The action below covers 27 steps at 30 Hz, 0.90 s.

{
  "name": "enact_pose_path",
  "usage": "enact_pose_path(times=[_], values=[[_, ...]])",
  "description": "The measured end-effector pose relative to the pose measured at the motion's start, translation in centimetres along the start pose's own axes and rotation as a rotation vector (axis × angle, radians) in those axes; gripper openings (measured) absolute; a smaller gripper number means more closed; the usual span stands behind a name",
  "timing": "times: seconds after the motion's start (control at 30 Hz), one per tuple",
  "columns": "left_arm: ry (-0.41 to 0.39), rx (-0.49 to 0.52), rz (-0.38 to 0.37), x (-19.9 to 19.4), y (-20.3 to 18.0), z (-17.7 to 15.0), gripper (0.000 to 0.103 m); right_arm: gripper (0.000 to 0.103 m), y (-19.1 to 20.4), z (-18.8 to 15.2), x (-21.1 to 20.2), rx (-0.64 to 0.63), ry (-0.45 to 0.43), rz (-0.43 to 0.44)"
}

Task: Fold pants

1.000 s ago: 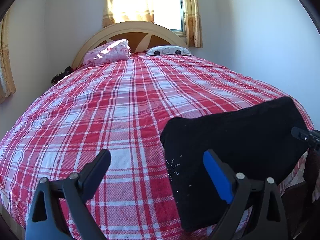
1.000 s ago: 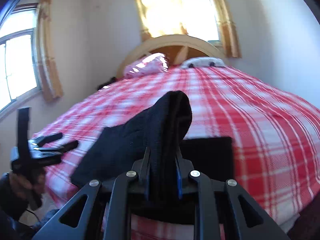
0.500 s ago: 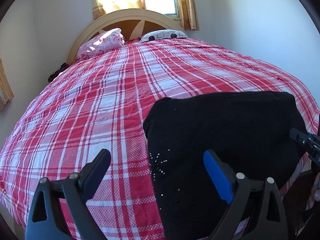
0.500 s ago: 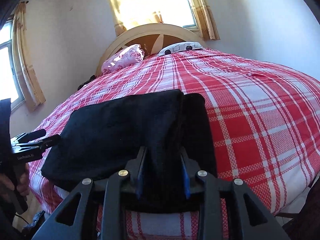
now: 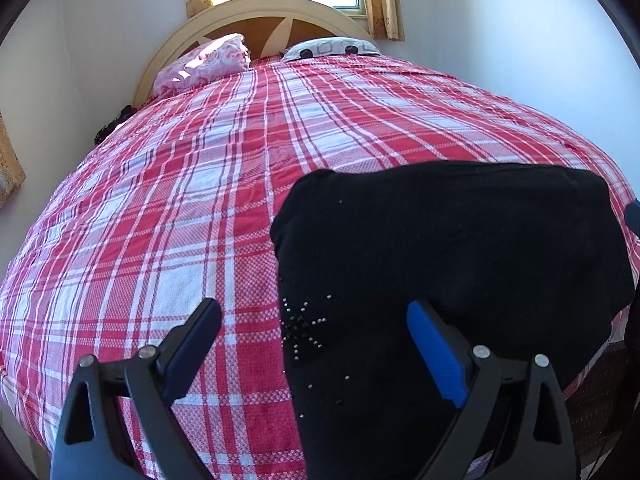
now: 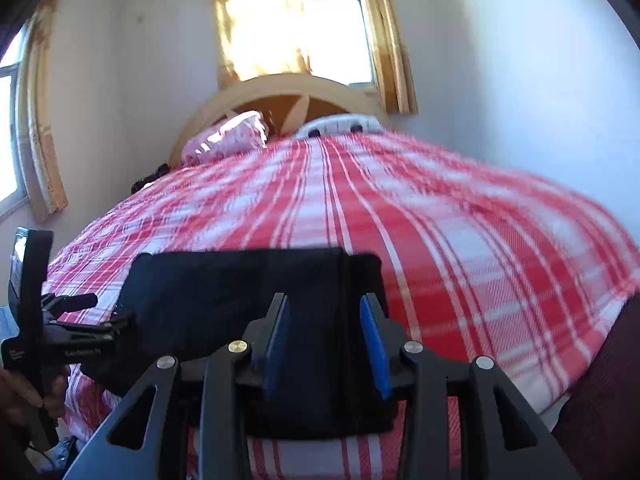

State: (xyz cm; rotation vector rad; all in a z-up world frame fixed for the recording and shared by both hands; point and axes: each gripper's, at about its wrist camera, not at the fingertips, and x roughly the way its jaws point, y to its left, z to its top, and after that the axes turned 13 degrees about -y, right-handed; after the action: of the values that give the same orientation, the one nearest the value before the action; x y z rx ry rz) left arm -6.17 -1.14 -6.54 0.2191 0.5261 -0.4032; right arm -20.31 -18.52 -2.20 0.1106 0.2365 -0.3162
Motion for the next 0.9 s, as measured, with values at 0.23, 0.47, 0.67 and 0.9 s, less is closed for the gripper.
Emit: enact_pose_path(times=[0.23, 0.47, 0.67, 0.9], values=[[0.024, 0.041, 0.028, 0.6, -0.7, 0.2, 0.099, 0.039, 2.5, -0.4, 4.0, -0.041, 0.069, 0.083], [0.043, -0.019, 0.03, 1.0, 0.1, -0.1, 0.103, 0.039, 1.9, -1.3, 6.5, -0.039, 0.119, 0.055], [0.035, 0.009, 0.009, 0.4, 0.0, 0.2, 0.103, 0.047, 2.3, -1.6, 6.4, -0.05, 0.099, 0.039], [0.063, -0.072, -0.038, 1.1, 1.1, -0.4, 0.103, 0.055, 3.1, -2.3, 4.6, -0.12, 0.075, 0.051]])
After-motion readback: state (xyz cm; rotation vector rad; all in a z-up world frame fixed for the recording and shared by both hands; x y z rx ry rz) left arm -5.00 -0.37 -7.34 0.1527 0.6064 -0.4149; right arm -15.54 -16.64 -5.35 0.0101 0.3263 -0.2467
